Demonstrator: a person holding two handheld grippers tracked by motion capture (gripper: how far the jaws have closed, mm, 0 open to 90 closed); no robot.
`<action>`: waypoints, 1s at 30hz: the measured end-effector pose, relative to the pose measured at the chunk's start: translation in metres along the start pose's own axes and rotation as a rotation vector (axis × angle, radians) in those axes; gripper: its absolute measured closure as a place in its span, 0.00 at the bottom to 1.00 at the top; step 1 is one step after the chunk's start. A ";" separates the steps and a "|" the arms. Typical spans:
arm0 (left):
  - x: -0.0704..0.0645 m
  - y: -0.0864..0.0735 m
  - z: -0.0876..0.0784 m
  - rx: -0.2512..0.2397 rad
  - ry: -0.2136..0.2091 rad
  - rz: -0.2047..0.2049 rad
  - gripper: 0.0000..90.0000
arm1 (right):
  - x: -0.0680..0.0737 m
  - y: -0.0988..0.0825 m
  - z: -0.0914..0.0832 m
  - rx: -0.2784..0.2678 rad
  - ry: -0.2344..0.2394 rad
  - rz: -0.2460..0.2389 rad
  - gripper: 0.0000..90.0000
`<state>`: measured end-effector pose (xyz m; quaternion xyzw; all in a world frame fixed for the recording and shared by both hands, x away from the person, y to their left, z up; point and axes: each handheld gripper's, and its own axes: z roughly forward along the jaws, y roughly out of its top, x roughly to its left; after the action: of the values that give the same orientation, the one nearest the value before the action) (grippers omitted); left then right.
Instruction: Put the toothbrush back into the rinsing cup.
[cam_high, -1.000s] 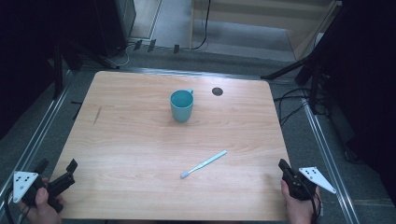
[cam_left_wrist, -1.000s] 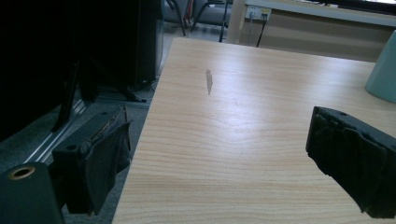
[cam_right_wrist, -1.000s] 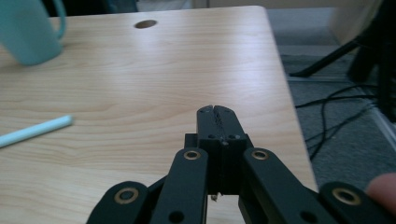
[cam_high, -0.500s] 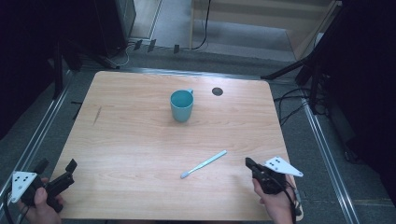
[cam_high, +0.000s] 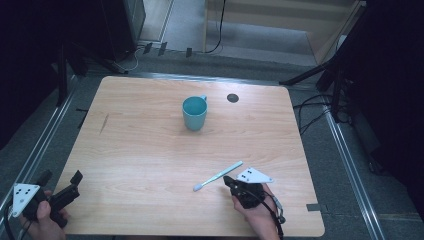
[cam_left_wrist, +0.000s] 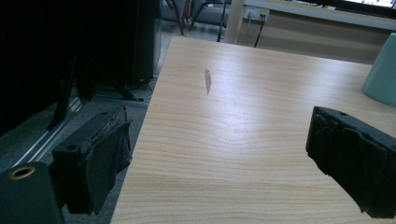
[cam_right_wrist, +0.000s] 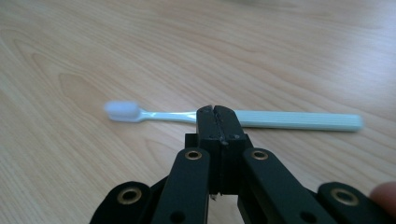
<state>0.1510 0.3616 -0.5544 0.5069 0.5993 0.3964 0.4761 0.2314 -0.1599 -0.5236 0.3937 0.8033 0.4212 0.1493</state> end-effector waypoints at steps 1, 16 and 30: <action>0.000 0.000 0.000 0.002 -0.001 0.000 0.08 | 0.003 0.000 0.004 0.007 0.007 -0.004 1.00; 0.001 0.000 0.000 0.009 -0.001 -0.011 0.08 | 0.032 0.002 0.044 0.091 0.036 -0.049 1.00; 0.002 0.000 0.000 0.010 -0.004 -0.015 0.08 | 0.026 0.025 0.077 0.088 0.025 -0.009 1.00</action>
<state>0.1513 0.3637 -0.5543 0.5058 0.6042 0.3889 0.4773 0.2714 -0.0888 -0.5474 0.3907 0.8248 0.3896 0.1235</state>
